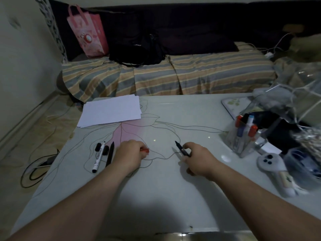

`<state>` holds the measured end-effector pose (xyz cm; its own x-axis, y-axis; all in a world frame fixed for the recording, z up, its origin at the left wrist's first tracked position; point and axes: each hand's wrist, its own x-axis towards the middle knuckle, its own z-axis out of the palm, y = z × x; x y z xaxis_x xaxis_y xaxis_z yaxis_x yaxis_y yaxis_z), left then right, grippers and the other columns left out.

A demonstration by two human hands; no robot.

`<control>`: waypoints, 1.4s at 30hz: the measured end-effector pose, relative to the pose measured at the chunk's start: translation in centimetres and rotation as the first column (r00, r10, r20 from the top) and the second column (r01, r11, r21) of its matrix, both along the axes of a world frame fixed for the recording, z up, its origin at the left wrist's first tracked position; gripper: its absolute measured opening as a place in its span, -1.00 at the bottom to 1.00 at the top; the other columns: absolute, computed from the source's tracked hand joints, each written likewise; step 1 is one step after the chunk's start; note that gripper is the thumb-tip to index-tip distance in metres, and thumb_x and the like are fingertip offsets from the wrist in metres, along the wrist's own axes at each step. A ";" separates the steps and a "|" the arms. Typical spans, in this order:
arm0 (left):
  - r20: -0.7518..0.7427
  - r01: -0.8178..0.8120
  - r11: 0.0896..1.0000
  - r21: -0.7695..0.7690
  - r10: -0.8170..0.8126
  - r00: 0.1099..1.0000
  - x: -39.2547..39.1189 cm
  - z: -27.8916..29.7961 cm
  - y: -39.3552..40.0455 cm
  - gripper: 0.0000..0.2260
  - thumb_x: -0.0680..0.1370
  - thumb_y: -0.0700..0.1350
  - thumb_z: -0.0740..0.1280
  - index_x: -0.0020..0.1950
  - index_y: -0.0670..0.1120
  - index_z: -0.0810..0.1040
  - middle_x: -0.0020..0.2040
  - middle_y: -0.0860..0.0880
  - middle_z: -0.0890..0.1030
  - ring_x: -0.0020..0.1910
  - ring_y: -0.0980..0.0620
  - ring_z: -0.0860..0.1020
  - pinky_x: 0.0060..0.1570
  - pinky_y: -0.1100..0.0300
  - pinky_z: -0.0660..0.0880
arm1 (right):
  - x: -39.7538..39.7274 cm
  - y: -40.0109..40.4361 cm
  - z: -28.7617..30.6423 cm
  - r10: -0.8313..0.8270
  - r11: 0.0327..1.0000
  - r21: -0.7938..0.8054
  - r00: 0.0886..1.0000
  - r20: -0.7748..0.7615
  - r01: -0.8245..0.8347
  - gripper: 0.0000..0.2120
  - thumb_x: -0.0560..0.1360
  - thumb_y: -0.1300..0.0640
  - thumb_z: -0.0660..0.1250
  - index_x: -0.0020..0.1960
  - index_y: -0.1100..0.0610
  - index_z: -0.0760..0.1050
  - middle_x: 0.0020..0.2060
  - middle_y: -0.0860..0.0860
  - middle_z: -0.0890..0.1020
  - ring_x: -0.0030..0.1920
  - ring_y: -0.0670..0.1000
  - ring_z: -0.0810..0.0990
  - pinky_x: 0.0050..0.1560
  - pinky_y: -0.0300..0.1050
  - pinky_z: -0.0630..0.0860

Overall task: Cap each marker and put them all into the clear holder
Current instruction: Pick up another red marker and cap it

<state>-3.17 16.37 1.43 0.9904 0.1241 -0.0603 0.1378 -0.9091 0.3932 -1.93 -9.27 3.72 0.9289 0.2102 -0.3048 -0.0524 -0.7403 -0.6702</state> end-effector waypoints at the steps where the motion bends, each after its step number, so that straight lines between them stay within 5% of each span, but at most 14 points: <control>1: 0.040 0.004 0.995 -0.101 0.000 0.999 -0.1 0.3 -0.5 -0.88 0.52 -0.04 0.43 0.03 0.12 0.65 0.00 0.07 0.69 0.01 0.01 0.63 0.02 0.14 0.54 | 0.1 -0.5 0.2 -0.014 0.999 0.029 1.000 0.023 0.013 -0.67 0.55 0.23 0.24 0.26 -0.04 0.51 0.04 0.12 0.61 -0.11 0.14 0.67 -0.12 0.13 0.69; 3: 0.100 0.007 0.932 -0.364 0.031 0.995 -0.3 0.9 -1.7 -0.84 0.56 -0.16 0.37 0.02 0.11 0.60 -0.05 0.10 0.69 -0.07 0.08 0.65 -0.06 0.21 0.53 | 0.1 -1.6 0.8 -0.027 0.998 0.065 0.994 0.108 0.021 -0.70 0.59 0.22 0.20 0.21 -0.07 0.54 -0.04 0.04 0.62 -0.15 0.04 0.57 -0.19 -0.08 0.56; 6: 0.112 0.061 0.703 -0.708 0.026 0.993 -0.7 1.8 -3.4 -0.70 0.56 -0.38 0.32 -0.03 0.05 0.60 0.02 -0.04 0.70 -0.03 -0.05 0.72 -0.07 0.29 0.55 | -0.2 -2.7 2.5 -0.041 0.991 0.136 0.961 0.274 0.003 -0.85 0.64 0.07 0.25 0.09 -0.12 0.57 -0.24 -0.08 0.60 -0.26 -0.10 0.49 -0.30 -0.27 0.38; 10: 0.120 0.108 0.527 -0.843 -0.012 0.993 -0.3 2.4 -5.0 -0.70 0.58 -0.47 0.26 0.02 -0.08 0.59 0.13 -0.17 0.67 0.10 -0.16 0.69 0.07 0.17 0.60 | -0.8 -3.2 4.0 0.057 0.996 0.032 0.872 0.486 -0.083 -0.87 0.58 -0.04 0.34 0.06 -0.09 0.65 -0.18 -0.09 0.62 -0.10 -0.11 0.53 -0.04 -0.13 0.46; 14: 0.126 0.126 0.454 -0.882 -0.030 0.992 -0.1 2.6 -6.2 -0.72 0.62 -0.45 0.23 0.04 -0.10 0.58 0.16 -0.13 0.67 0.08 -0.09 0.70 0.11 0.14 0.61 | -0.6 -3.1 3.9 0.118 0.993 -0.077 0.809 0.576 -0.090 -0.74 0.54 -0.22 0.24 0.08 -0.17 0.62 -0.18 -0.14 0.57 -0.03 -0.04 0.54 0.05 -0.03 0.50; 21: 0.156 0.156 0.497 -0.854 -0.042 0.987 -0.4 3.2 -7.5 -0.71 0.60 -0.42 0.27 0.03 -0.05 0.62 0.00 -0.03 0.67 -0.03 -0.02 0.69 0.14 0.08 0.58 | -0.3 -2.8 3.9 0.163 0.983 -0.166 0.782 0.602 -0.077 -0.70 0.53 -0.27 0.18 0.11 -0.21 0.60 -0.19 -0.14 0.53 -0.03 0.00 0.53 0.00 0.04 0.53; 29: 0.217 0.200 0.677 -0.708 -0.061 0.974 -0.7 4.5 -7.8 -0.79 0.58 -0.22 0.41 0.09 0.08 0.68 0.00 0.21 0.72 0.04 0.25 0.64 0.09 0.40 0.47 | -0.4 -2.9 3.5 0.262 0.938 -0.345 0.718 0.645 -0.032 -0.77 0.59 -0.19 0.25 0.07 -0.14 0.62 -0.18 -0.09 0.53 -0.08 0.08 0.56 -0.17 -0.08 0.45; 35: 0.257 0.241 0.749 -0.618 -0.098 0.962 -1.5 5.3 -8.9 -0.81 0.69 0.00 0.22 -0.07 0.03 0.54 -0.30 0.20 0.57 -0.30 0.15 0.45 -0.20 0.25 0.40 | -0.7 -2.3 4.0 0.276 0.956 -0.265 0.676 0.683 -0.123 -0.76 0.56 -0.19 0.25 0.08 -0.09 0.57 -0.16 -0.10 0.63 -0.09 0.04 0.61 -0.11 -0.02 0.54; 39: 0.276 0.204 0.714 -0.670 -0.015 0.961 -1.3 5.2 -9.6 -0.73 0.71 0.01 0.15 -0.18 0.03 0.42 -0.34 0.06 0.45 -0.34 0.04 0.34 -0.23 0.07 0.33 | -0.9 -1.8 4.3 0.288 0.957 -0.233 0.658 0.696 -0.173 -0.73 0.54 -0.20 0.22 0.00 -0.06 0.58 -0.22 -0.08 0.61 -0.17 0.02 0.58 -0.20 0.00 0.52; 42: 0.284 0.185 0.726 -0.663 0.015 0.959 -1.3 5.7 -10.1 -0.72 0.71 -0.02 0.14 -0.20 0.02 0.39 -0.41 0.16 0.46 -0.36 0.06 0.33 -0.25 0.10 0.29 | -1.0 -1.6 4.1 0.239 0.971 -0.169 0.657 0.715 -0.169 -0.78 0.52 -0.13 0.33 -0.01 -0.01 0.61 -0.19 -0.08 0.66 -0.15 0.04 0.61 -0.18 0.03 0.53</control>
